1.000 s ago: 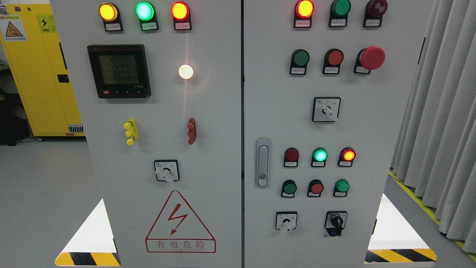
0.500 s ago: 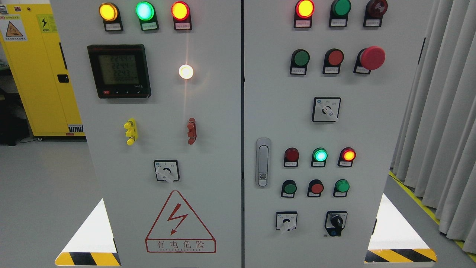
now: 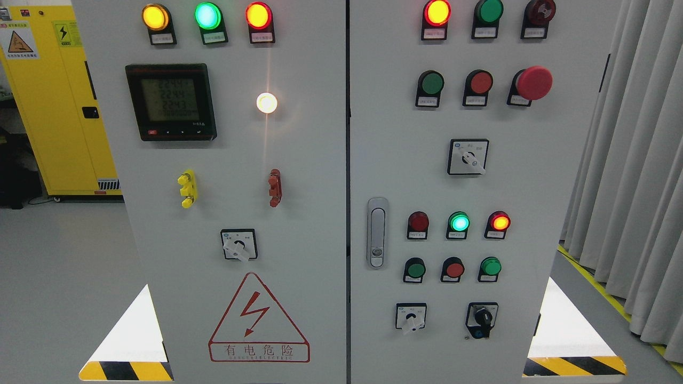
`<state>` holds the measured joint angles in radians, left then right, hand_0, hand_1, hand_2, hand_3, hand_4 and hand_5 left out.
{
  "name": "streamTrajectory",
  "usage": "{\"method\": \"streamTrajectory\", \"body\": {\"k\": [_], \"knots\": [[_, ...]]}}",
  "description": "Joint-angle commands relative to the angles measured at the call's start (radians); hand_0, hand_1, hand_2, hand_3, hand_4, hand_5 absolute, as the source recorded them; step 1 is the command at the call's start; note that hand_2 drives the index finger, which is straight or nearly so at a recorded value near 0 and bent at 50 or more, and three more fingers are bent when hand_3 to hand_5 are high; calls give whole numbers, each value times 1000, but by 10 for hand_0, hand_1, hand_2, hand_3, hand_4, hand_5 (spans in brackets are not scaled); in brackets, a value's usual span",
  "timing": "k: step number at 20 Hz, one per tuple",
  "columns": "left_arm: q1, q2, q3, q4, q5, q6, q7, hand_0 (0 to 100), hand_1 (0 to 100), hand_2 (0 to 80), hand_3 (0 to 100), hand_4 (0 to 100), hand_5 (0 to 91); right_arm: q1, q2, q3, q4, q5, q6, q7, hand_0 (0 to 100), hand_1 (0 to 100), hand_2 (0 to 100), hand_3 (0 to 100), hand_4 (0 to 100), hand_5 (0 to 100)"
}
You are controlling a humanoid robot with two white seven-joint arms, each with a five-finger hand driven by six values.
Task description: Press green start button
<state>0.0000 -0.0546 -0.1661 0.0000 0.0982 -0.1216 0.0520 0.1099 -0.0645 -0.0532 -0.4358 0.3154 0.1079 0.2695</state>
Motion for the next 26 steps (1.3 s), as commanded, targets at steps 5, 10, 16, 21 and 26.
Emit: {"method": "streamTrajectory", "body": {"k": [5, 10, 16, 21, 26], "knots": [[-8, -45, -3, -28, 0, 0, 0, 120, 556, 0, 0, 0, 0, 68, -8, 291, -590, 132, -10, -15, 180, 354, 0, 9, 13, 0], [-8, -47, -4, -29, -2, 0, 0, 120, 556, 0, 0, 0, 0, 70, -9, 291, -678, 243, -100, -38, 180, 364, 0, 135, 149, 13], [-8, -50, -4, -29, -2, 0, 0, 120, 556, 0, 0, 0, 0, 68, -8, 291, -871, 418, -102, -130, 179, 382, 0, 243, 292, 163], [-8, -50, -4, -29, -2, 0, 0, 120, 556, 0, 0, 0, 0, 65, -8, 288, -1021, 611, -160, -242, 191, 411, 0, 343, 416, 267], [-8, -50, -4, -29, -2, 0, 0, 120, 556, 0, 0, 0, 0, 73, -8, 288, -1204, 700, -169, -269, 235, 452, 0, 399, 460, 299]]}}
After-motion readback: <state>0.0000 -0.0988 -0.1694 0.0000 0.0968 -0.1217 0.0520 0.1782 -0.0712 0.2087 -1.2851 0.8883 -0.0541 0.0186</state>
